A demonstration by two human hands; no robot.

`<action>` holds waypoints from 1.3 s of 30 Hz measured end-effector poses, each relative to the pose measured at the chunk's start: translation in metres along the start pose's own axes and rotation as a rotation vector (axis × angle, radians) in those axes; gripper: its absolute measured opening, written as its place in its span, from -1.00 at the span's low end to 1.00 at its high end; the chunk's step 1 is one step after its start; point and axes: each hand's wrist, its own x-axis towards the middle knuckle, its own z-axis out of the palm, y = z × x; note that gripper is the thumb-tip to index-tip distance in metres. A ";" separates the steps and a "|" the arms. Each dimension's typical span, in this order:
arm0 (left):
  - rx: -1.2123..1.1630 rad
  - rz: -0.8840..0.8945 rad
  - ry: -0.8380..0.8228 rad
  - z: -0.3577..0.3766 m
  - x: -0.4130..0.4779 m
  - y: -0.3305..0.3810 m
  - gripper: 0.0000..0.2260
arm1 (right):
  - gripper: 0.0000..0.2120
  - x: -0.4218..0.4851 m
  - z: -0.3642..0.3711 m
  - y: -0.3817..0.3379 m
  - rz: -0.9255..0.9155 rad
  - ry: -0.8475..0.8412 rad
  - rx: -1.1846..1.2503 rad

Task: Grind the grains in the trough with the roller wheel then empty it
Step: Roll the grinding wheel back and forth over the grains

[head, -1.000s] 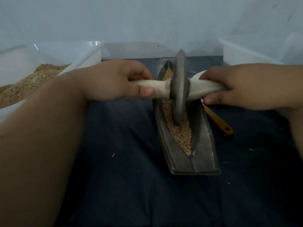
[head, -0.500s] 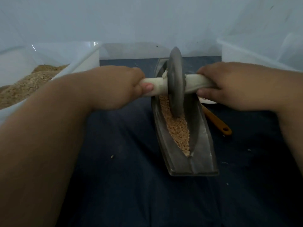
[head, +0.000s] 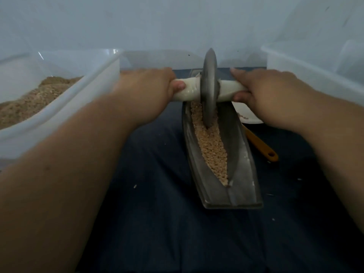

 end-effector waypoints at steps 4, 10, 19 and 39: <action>0.171 -0.040 0.198 0.015 0.007 0.007 -0.61 | -0.44 0.012 0.016 0.000 0.021 0.109 -0.077; 0.002 0.117 -0.126 -0.005 -0.007 -0.006 -0.62 | -0.34 -0.005 -0.011 -0.003 -0.029 -0.089 0.032; -0.101 0.172 -0.542 -0.055 -0.039 -0.001 -0.71 | -0.10 -0.045 -0.065 -0.019 -0.121 -0.424 0.096; 0.049 0.116 -0.222 -0.015 -0.020 -0.003 -0.76 | -0.16 -0.021 -0.038 -0.005 -0.059 -0.247 0.060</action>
